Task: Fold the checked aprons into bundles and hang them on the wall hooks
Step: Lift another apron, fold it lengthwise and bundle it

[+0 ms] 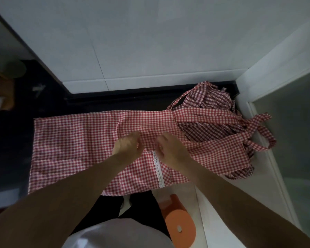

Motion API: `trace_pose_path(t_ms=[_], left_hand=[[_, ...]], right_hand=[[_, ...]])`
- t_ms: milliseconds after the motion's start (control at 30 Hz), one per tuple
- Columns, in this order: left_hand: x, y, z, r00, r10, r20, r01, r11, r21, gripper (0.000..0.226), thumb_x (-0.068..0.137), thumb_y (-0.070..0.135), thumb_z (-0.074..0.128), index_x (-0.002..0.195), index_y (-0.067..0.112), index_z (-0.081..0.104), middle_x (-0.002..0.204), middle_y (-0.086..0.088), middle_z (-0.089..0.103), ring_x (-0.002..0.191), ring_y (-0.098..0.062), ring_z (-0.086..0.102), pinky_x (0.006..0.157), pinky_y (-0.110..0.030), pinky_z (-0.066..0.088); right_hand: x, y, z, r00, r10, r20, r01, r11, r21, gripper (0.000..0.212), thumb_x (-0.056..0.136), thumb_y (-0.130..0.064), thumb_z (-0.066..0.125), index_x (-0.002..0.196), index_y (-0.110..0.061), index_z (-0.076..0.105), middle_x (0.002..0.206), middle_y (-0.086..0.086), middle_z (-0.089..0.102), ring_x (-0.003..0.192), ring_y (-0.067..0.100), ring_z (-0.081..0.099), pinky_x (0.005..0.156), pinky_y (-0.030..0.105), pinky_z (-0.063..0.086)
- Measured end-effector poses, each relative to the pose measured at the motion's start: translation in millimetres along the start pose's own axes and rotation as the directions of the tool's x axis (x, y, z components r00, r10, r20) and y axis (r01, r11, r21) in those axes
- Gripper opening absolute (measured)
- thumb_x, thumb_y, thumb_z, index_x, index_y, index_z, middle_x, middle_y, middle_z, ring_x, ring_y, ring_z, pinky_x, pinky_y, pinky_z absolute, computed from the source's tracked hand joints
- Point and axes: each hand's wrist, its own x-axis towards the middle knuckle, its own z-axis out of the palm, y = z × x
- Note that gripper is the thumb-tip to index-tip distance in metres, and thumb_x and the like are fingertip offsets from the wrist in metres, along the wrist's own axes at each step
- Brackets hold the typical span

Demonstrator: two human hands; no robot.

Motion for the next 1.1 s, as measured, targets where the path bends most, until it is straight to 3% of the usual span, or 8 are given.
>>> trace_pose_path(t_ms=[100,333,533,633,733,867,1000,1100], left_hand=[[-11,-6,1,0.961,-0.216,0.175,0.192,0.97,0.148,0.032,0.096,0.041,0.046,0.109,0.014,0.061,0.098,-0.01,0.07,0.092,-0.032,0.067,0.078,-0.037,0.051],[-40,-20,9,0.958,-0.135,0.252,0.081,0.974,0.212,0.038,0.099,0.044,0.041,0.11,0.014,0.062,0.107,-0.009,0.069,0.099,-0.029,0.065,0.084,-0.037,0.05],[-67,-8,14,0.865,-0.173,0.471,0.068,0.971,0.231,0.088,0.087,0.055,0.057,0.15,0.01,0.017,0.155,-0.012,0.024,0.143,-0.032,0.027,0.114,-0.05,0.031],[-85,-5,21,0.869,-0.19,0.457,0.054,0.954,0.295,0.107,0.075,0.064,0.068,0.149,0.014,0.009,0.153,-0.009,0.014,0.143,-0.031,0.017,0.115,-0.057,0.026],[-104,2,32,0.875,-0.239,0.421,0.09,0.935,0.343,0.118,0.07,0.064,0.072,0.152,0.016,0.003,0.154,-0.01,0.009,0.145,-0.032,0.012,0.115,-0.059,0.022],[-113,23,39,0.913,-0.315,0.259,0.231,0.923,0.308,0.09,0.082,0.047,0.068,0.149,0.015,0.017,0.149,-0.009,0.024,0.139,-0.03,0.024,0.113,-0.053,0.029],[-109,24,31,0.915,-0.38,0.135,0.354,0.917,0.186,0.051,0.093,0.013,0.053,0.141,0.013,0.037,0.142,-0.008,0.046,0.131,-0.028,0.04,0.109,-0.042,0.036],[-104,17,20,0.906,-0.415,0.085,0.399,0.903,0.158,0.045,0.091,0.003,0.051,0.134,0.016,0.048,0.126,-0.01,0.061,0.117,-0.029,0.057,0.098,-0.039,0.046]], right_hand=[[-31,-12,19,0.967,-0.057,0.249,0.031,0.994,0.108,0.026,0.093,-0.032,0.064,0.113,-0.016,0.06,0.113,0.0,0.058,0.079,0.01,0.054,0.071,0.036,0.056],[-85,1,64,0.973,-0.011,0.231,0.056,0.981,-0.186,0.088,0.06,-0.064,0.08,0.132,-0.026,0.045,0.139,-0.002,0.041,0.124,0.025,0.043,0.099,0.051,0.043],[-91,-21,81,0.998,0.067,0.011,-0.062,0.962,-0.265,0.068,0.064,-0.031,0.081,0.126,-0.021,0.053,0.134,0.005,0.052,0.121,0.03,0.052,0.1,0.056,0.047],[-88,-23,77,0.991,0.124,0.052,-0.109,0.968,-0.225,0.076,0.056,-0.031,0.088,0.124,-0.02,0.056,0.128,0.007,0.057,0.119,0.032,0.055,0.101,0.055,0.047],[-78,-22,66,0.988,0.153,0.002,-0.152,0.982,-0.111,0.045,0.077,-0.035,0.065,0.117,-0.015,0.062,0.116,0.006,0.063,0.108,0.029,0.06,0.095,0.047,0.048],[-65,-21,51,0.974,0.222,-0.048,-0.216,0.972,0.096,0.043,0.088,-0.036,0.037,0.11,-0.009,0.064,0.093,0.007,0.069,0.079,0.025,0.065,0.069,0.037,0.053],[-68,-17,47,0.981,0.161,-0.107,-0.145,0.979,0.145,0.029,0.089,-0.033,0.049,0.1,-0.011,0.063,0.081,0.005,0.066,0.068,0.022,0.061,0.059,0.033,0.042],[-70,-15,46,0.997,0.023,-0.076,-0.018,0.998,0.056,0.033,0.084,-0.035,0.07,0.108,-0.012,0.064,0.098,0.004,0.069,0.087,0.021,0.063,0.073,0.035,0.048]])
